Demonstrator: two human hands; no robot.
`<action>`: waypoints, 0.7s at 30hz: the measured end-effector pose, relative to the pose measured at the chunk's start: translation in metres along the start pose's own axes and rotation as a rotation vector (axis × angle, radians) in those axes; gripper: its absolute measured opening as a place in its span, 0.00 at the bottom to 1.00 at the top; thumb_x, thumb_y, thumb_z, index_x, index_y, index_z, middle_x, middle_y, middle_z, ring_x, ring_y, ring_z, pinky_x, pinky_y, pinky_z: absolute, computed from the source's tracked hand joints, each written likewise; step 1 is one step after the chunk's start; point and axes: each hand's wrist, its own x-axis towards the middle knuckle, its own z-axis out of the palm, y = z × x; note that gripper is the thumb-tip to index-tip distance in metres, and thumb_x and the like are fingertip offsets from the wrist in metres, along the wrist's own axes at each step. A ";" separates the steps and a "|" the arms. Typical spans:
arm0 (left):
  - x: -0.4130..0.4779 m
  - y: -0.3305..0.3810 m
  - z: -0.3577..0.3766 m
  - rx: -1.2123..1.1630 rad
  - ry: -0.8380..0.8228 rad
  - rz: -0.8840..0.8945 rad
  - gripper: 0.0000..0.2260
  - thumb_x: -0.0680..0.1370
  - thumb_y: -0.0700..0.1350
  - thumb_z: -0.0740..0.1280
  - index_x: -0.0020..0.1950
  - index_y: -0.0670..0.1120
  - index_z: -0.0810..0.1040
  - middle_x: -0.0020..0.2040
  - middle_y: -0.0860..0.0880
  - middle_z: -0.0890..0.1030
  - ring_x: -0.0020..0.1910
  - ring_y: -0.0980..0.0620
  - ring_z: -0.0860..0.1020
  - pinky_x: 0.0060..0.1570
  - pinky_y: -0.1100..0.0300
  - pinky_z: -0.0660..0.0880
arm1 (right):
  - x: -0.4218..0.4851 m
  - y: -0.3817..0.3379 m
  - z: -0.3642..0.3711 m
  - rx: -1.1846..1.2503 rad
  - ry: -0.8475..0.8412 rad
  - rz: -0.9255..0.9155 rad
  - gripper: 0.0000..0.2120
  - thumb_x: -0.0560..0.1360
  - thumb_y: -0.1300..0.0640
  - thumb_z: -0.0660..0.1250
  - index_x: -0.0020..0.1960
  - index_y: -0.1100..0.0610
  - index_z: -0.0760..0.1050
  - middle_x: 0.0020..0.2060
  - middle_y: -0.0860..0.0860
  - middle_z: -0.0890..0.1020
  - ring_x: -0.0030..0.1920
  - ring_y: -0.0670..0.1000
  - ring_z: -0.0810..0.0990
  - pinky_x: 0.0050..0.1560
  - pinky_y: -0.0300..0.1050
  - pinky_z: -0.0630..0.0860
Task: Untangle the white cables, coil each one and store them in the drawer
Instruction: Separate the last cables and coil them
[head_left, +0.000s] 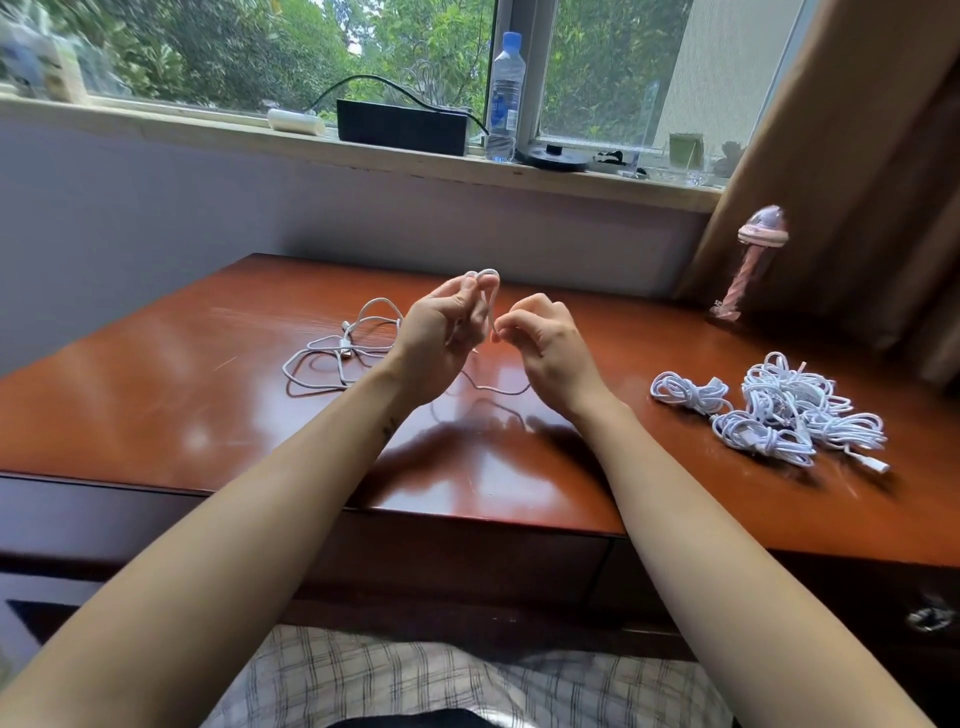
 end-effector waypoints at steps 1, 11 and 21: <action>0.001 0.001 -0.001 -0.050 0.026 -0.012 0.09 0.86 0.40 0.56 0.55 0.40 0.76 0.30 0.50 0.71 0.25 0.56 0.65 0.28 0.66 0.64 | -0.001 -0.001 0.002 -0.009 -0.017 -0.014 0.08 0.81 0.56 0.66 0.47 0.53 0.84 0.48 0.49 0.80 0.50 0.56 0.73 0.56 0.48 0.72; 0.010 0.009 -0.010 -0.234 0.175 0.010 0.08 0.86 0.41 0.59 0.55 0.45 0.78 0.49 0.47 0.86 0.25 0.58 0.65 0.30 0.69 0.67 | -0.005 -0.014 0.008 0.208 -0.216 0.121 0.19 0.76 0.77 0.56 0.52 0.63 0.82 0.47 0.53 0.80 0.42 0.49 0.80 0.49 0.39 0.78; 0.019 -0.005 -0.022 0.253 0.295 0.249 0.08 0.84 0.39 0.64 0.59 0.41 0.81 0.46 0.51 0.84 0.31 0.56 0.72 0.36 0.64 0.72 | -0.008 -0.021 0.007 0.276 -0.369 0.178 0.24 0.72 0.77 0.54 0.44 0.52 0.81 0.42 0.43 0.82 0.45 0.41 0.78 0.50 0.32 0.74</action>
